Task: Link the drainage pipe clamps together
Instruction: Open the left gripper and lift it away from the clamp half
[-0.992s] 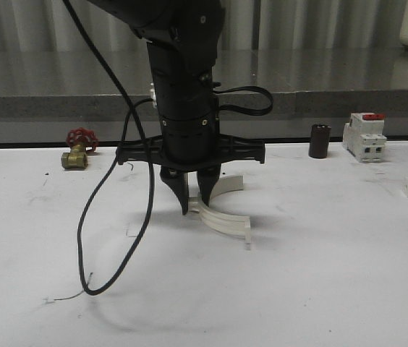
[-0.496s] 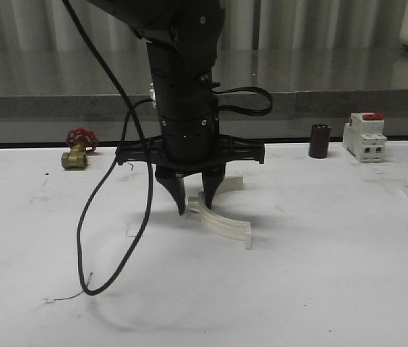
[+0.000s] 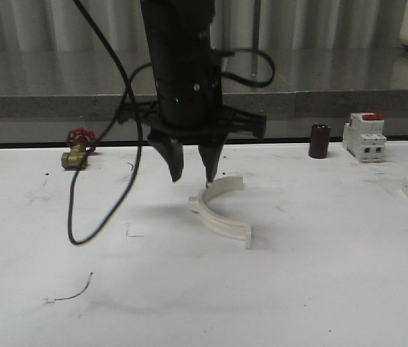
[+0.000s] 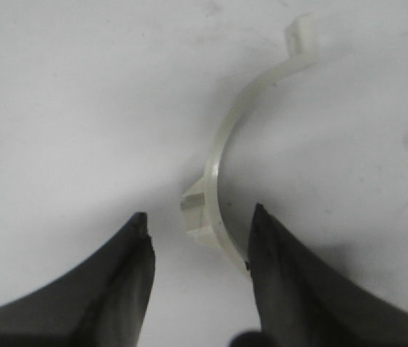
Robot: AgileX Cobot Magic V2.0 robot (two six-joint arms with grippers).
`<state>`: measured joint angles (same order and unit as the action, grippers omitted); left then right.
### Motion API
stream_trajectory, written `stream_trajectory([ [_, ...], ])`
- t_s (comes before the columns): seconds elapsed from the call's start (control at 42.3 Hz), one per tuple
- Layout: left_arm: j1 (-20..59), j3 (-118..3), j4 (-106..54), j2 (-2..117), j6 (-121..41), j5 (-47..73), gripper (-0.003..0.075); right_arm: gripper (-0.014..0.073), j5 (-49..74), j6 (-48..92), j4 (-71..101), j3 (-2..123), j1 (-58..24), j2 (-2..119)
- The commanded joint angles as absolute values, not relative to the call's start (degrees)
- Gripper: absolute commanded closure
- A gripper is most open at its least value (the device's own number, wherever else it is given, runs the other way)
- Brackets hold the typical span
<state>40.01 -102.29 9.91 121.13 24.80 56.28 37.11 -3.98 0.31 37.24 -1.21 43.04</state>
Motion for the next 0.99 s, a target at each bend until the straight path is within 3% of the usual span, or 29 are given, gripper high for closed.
stream_trajectory([
  [0.0,40.16,-103.73,10.15,111.66,14.47,58.09,0.0416,0.0250,34.16,-3.73,0.00,39.02,-0.97,43.07],
  [0.213,39.17,-93.27,8.03,97.58,4.97,53.27,0.0417,0.0250,34.16,-3.73,0.00,39.02,-0.97,43.07],
  [0.52,39.17,-71.45,7.49,75.11,3.37,41.76,0.0417,0.0250,34.16,-3.73,0.00,39.02,-0.97,43.07],
  [0.968,39.17,-46.07,6.34,47.47,3.37,37.74,0.0418,0.0250,34.16,-3.73,0.00,39.02,-0.97,43.07],
])
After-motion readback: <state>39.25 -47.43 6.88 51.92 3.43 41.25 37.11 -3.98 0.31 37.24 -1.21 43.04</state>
